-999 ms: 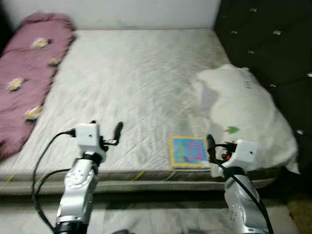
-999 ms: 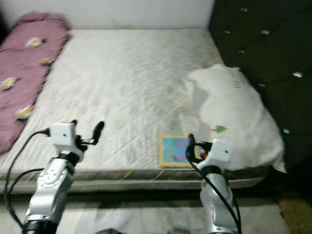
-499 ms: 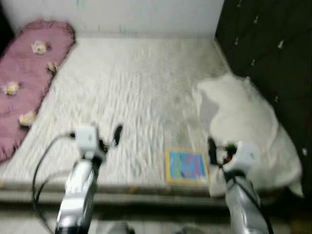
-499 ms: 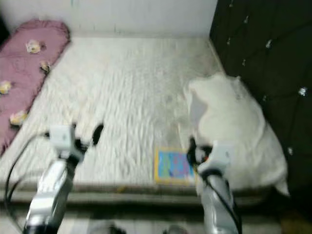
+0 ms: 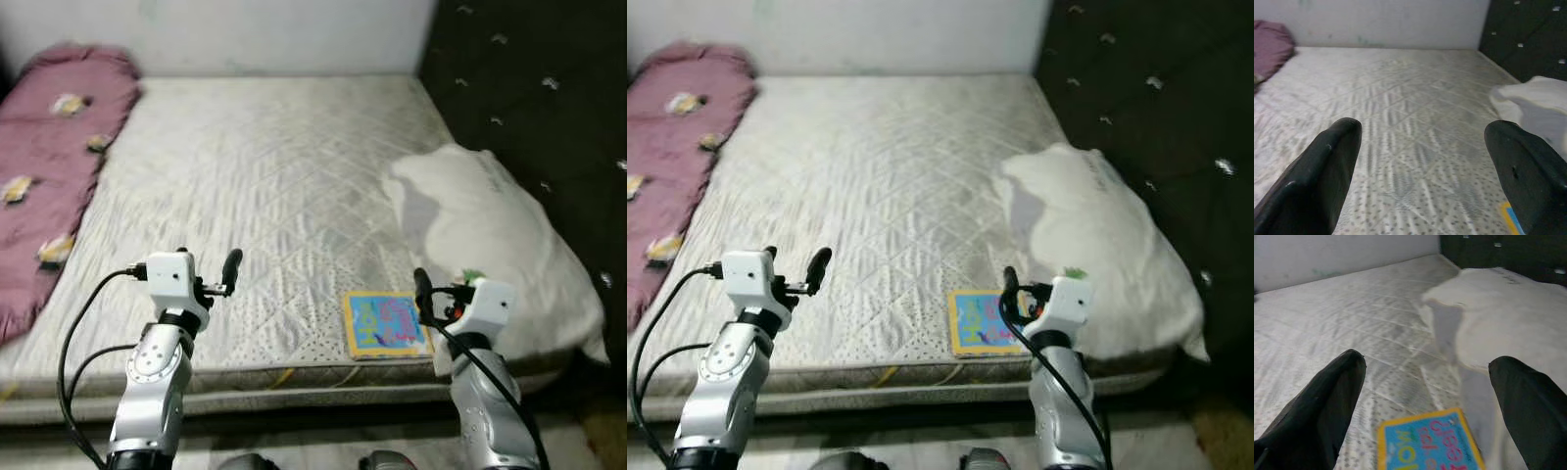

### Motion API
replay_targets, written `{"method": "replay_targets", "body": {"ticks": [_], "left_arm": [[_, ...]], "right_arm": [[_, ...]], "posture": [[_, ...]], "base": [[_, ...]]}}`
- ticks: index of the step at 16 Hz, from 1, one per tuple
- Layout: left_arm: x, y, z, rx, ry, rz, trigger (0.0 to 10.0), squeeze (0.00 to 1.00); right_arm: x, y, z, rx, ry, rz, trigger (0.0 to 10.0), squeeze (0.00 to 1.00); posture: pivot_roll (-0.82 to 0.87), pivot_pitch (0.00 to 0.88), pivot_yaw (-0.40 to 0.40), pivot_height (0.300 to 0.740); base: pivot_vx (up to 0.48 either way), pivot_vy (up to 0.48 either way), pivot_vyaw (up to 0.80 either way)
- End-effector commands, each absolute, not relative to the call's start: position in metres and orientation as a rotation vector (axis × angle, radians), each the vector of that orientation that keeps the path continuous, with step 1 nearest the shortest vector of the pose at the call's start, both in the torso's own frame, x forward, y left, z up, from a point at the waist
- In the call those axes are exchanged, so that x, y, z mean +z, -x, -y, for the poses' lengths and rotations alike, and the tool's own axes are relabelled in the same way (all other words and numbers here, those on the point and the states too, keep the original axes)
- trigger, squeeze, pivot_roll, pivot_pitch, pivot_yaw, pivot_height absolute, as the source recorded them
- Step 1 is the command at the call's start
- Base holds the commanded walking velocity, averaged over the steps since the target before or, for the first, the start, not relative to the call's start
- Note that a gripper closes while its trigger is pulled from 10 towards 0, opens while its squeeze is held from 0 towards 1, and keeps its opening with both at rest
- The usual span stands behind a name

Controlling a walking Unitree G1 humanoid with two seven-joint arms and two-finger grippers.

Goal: Clean up the room

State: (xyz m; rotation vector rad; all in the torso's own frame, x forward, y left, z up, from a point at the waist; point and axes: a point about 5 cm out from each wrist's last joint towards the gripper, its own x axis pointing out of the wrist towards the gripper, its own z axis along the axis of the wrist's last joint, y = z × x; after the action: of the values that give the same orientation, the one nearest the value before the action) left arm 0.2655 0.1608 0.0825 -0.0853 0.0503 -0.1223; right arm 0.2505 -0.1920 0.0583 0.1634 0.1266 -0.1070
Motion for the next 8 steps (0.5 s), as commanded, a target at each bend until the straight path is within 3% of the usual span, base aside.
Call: {"method": "replay_targets", "body": {"ticks": [1,8], "left_arm": [[0.08,-0.2643,-0.1572,-0.13,0.093,-0.067,10.0,0.0],[0.0785,-0.2644,-0.1525,-0.136,0.108,-0.072,10.0,0.0]], "right_arm": [[0.0562,-0.2512,0.1978,-0.114,-0.156,-0.14,10.0,0.0],[0.0536,-0.249,0.1958,-0.104,-0.154,-0.155,10.0,0.0]], "posture": [[-0.05,0.054,0.036,0.74],[-0.06,0.053,0.031,0.74]], "base": [[0.0,0.48,0.0],[0.0,0.48,0.0]]}}
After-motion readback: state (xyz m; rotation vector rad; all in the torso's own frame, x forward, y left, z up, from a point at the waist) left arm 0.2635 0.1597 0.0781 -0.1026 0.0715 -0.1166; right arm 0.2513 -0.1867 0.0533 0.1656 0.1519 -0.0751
